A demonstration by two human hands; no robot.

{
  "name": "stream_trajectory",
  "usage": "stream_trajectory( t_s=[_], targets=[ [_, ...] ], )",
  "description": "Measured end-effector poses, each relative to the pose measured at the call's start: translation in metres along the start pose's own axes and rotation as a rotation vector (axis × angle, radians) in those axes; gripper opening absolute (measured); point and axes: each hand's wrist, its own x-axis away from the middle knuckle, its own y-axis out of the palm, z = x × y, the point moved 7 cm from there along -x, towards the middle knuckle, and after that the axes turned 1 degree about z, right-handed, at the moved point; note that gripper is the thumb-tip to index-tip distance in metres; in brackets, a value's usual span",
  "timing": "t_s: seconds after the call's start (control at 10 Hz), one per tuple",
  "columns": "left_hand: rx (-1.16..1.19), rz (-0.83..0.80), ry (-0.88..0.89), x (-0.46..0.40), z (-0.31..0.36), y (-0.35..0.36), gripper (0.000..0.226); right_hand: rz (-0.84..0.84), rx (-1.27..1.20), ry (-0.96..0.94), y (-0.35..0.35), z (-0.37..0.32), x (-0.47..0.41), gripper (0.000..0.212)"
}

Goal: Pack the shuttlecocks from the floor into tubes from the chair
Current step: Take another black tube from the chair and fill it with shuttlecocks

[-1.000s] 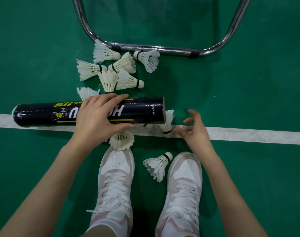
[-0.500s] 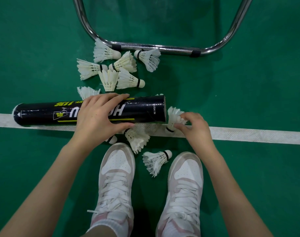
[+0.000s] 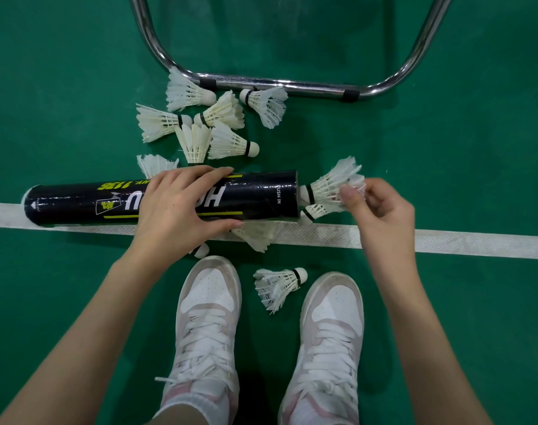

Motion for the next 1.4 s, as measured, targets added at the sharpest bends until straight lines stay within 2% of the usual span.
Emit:
stream_trajectory(
  t_s=[0.1, 0.3, 0.5, 0.7, 0.9, 1.2, 1.4],
  targets=[
    [0.005, 0.0, 0.004, 0.0, 0.003, 0.0, 0.078, -0.06, -0.087, 0.033, 0.016, -0.004, 0.007, 0.028],
    [0.015, 0.003, 0.017, -0.001, 0.005, 0.0, 0.077, -0.245, -0.206, 0.098, 0.046, -0.005, 0.02, 0.004],
    [0.019, 0.003, 0.026, 0.001, 0.007, 0.0, 0.076, -0.269, -0.137, 0.074, 0.054, 0.001, 0.021, 0.028],
    [0.023, 0.007, 0.033, 0.002, 0.008, 0.0, 0.076, -0.199, -0.069, 0.067, 0.053, 0.004, 0.017, 0.035],
    [0.032, 0.016, 0.056, 0.002, 0.01, 0.001, 0.076, -0.452, -0.136, 0.103, 0.064, -0.001, 0.019, 0.033],
    [0.039, 0.029, 0.076, 0.001, 0.016, 0.002, 0.074, -0.546, -0.123, 0.108, 0.061, 0.001, 0.018, 0.034],
    [0.049, 0.022, 0.107, 0.003, 0.02, 0.002, 0.075, -0.729, -0.101, 0.201, 0.067, 0.002, 0.02, 0.04]
  ],
)
